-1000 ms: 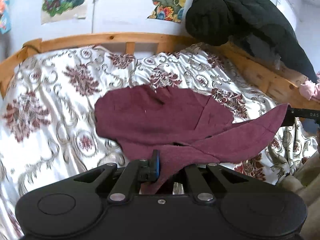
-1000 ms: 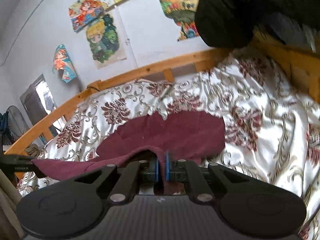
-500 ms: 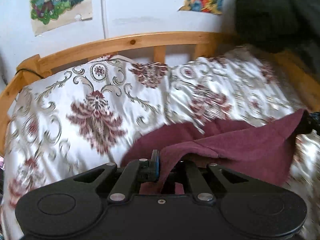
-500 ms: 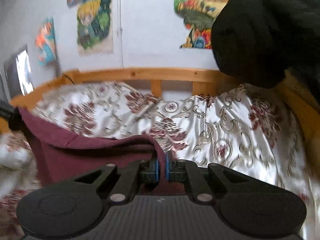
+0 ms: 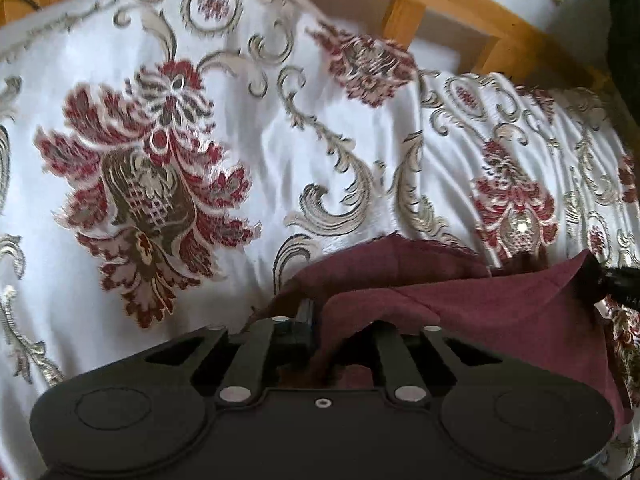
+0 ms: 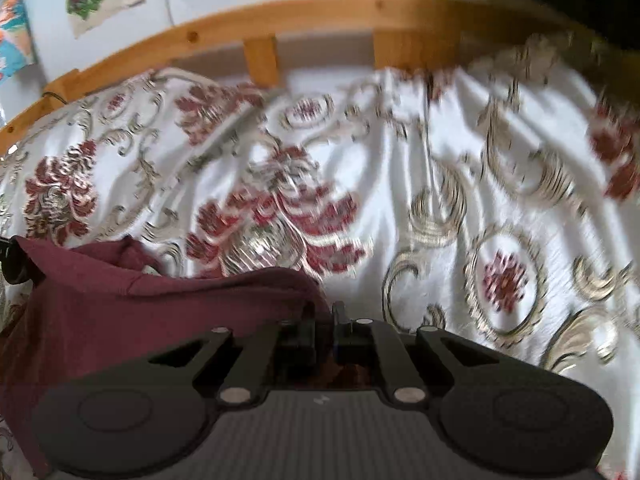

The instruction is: Fold small clothes

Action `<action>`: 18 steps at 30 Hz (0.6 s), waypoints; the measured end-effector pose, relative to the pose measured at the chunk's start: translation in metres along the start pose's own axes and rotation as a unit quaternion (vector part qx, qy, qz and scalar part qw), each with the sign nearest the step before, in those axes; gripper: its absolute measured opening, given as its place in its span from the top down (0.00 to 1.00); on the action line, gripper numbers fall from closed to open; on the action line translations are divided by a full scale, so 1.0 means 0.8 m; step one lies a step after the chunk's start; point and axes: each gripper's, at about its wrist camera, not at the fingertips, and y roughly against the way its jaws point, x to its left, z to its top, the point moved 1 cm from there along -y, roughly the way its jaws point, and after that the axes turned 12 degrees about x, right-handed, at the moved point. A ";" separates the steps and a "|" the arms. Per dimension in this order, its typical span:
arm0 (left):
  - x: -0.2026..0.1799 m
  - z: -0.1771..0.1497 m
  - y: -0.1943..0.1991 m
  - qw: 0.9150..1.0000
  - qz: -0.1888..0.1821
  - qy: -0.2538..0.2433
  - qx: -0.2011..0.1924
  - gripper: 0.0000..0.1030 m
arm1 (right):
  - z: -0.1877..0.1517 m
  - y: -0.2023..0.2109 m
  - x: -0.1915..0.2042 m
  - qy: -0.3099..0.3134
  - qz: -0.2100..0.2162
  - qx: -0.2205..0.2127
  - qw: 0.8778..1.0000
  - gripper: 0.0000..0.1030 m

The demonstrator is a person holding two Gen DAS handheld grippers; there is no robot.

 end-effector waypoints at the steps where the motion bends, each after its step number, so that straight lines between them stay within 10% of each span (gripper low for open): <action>1: 0.004 0.003 -0.003 1.000 -0.001 0.006 0.002 0.77 | 0.000 -0.004 -0.006 -0.011 0.001 0.004 1.000 0.67; 4: 0.024 0.007 0.004 0.999 -0.039 0.023 -0.013 0.38 | 0.000 -0.004 -0.023 -0.037 0.012 0.006 0.999 0.29; 6: 0.038 0.003 0.021 0.997 -0.064 0.020 -0.050 0.12 | -0.002 0.006 -0.030 -0.046 0.035 0.004 0.998 0.20; 10: 0.065 -0.018 0.057 0.991 -0.075 0.022 -0.106 0.04 | -0.019 0.039 -0.029 -0.030 0.068 -0.028 0.997 0.00; 18: 0.057 -0.115 0.084 0.992 -0.047 -0.002 -0.114 0.01 | -0.110 0.085 0.013 -0.006 0.046 -0.072 0.996 0.00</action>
